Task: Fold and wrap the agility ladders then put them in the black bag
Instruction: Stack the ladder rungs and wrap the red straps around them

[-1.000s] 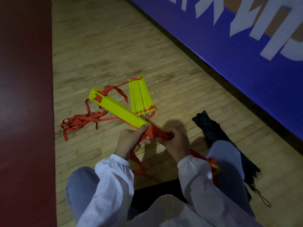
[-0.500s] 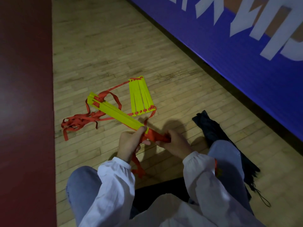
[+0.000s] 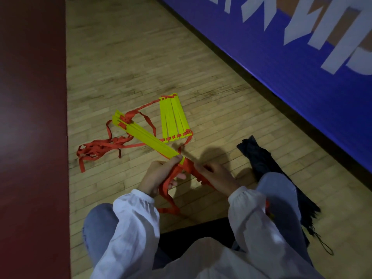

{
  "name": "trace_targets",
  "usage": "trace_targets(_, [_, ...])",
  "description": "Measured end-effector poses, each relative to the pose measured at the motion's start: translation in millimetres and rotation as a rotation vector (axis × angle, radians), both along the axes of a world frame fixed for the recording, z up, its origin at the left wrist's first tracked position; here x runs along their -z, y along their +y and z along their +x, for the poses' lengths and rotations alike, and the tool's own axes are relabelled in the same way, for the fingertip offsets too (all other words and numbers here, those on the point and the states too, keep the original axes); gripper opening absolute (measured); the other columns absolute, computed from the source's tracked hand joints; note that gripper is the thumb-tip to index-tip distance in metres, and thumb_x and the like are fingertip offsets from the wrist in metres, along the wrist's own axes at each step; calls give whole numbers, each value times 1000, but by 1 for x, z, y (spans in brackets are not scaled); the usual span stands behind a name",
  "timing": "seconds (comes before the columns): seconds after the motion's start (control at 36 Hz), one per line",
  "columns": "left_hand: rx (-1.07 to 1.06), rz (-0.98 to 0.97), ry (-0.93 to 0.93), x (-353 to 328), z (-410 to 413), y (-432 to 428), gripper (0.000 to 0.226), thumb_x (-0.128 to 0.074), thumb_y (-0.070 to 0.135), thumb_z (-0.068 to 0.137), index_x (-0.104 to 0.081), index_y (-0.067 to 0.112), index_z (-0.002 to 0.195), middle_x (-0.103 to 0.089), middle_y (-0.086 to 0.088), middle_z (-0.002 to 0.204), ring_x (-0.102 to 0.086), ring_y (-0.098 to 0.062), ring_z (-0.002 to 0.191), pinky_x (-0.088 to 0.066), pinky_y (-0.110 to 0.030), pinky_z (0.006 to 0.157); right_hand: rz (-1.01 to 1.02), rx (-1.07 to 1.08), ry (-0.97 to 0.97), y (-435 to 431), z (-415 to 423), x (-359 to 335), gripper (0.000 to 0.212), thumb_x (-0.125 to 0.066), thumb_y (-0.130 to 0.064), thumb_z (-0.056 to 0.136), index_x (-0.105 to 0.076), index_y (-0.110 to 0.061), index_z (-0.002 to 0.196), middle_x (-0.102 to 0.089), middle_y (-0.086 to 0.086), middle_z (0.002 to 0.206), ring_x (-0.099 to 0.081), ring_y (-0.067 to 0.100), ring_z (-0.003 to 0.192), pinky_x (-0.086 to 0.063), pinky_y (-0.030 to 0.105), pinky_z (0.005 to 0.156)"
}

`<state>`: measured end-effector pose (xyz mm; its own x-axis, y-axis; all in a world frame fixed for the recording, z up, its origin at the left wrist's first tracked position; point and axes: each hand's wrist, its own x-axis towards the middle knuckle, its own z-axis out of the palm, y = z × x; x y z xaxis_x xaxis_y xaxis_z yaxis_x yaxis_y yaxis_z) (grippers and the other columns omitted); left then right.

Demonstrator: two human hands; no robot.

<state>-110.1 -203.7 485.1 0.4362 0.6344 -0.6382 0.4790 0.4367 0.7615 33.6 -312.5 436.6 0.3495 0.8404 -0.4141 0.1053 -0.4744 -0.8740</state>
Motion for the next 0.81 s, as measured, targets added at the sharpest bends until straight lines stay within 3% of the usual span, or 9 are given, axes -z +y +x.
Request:
trace_targets(0.08, [42,-48,1,0,-2,3,45,-60,43,89,-65,-1,93,-71,-25,86,-58,-19,40,-45,-21,37,-6,-6,-27,1,-2,-2,68,-50,-72,72,-69,-12,97,-73,12,93,-70,24,87,-54,44,87])
trace_targets(0.17, [68,-70,21,1,-4,6,49,-60,45,89,-64,-2,99,-71,-24,87,-60,-21,43,-48,-22,40,-13,-4,-69,1,-2,1,56,-53,-63,82,-70,-12,99,-72,10,92,-68,24,87,-53,40,83])
trace_targets(0.28, [64,-76,17,1,-4,7,49,-59,45,90,-64,-3,100,-71,-23,84,-61,-21,43,-48,-22,40,-7,2,-98,1,-1,1,38,-58,-52,88,-67,-17,101,-66,-4,82,-63,11,78,-47,17,60])
trace_targets(0.39, [45,-71,-5,3,-4,5,46,-58,42,91,-65,-3,96,-70,-27,90,-61,-20,43,-50,-22,41,-6,-17,-140,0,-5,3,52,-56,-67,73,-64,-25,101,-69,-3,95,-65,12,89,-51,33,80])
trace_targets(0.47, [17,-60,-29,5,-3,5,42,-57,38,93,-65,-2,88,-70,-26,86,-61,-21,43,-49,-23,42,-20,-1,-175,0,-6,3,43,-62,-63,76,-59,-30,104,-67,-4,98,-63,9,86,-50,24,74])
trace_targets(0.56, [-16,-53,-48,9,-4,4,37,-55,32,95,-64,-2,84,-70,-20,73,-61,-20,41,-49,-22,38,-25,17,-179,3,-8,2,44,-69,-51,81,-60,-25,115,-62,-11,98,-57,-3,78,-42,11,62])
trace_targets(0.69, [-51,-53,-95,11,-5,4,29,-51,20,98,-63,-3,84,-71,-16,68,-61,-18,41,-46,-20,36,-39,51,-208,4,-10,4,50,-73,-47,79,-62,-19,119,-63,-6,104,-58,10,99,-47,28,87])
trace_targets(0.81, [-77,-62,-130,10,-5,5,25,-52,14,97,-60,-6,86,-71,-15,67,-59,-16,38,-45,-19,34,-32,56,-192,4,-10,1,48,-77,-46,76,-64,-20,115,-61,-9,100,-57,9,97,-45,25,84])
